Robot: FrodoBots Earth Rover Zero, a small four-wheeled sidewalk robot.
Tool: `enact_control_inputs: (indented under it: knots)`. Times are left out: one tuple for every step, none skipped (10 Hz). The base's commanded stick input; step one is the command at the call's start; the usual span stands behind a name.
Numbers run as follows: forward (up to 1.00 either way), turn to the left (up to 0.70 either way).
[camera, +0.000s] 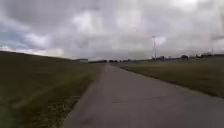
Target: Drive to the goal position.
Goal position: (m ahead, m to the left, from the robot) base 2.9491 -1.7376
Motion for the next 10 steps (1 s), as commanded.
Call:
enact_control_inputs:
  knots:
    - [1.00,0.01]
    - [1.00,0.01]
    - [1.00,0.01]
    - [1.00,0.01]
    - [1.00,0.01]
    - [1.00,0.01]
    - [1.00,0.01]
    - [1.00,0.01]
    - [1.00,0.01]
    - [1.00,0.01]
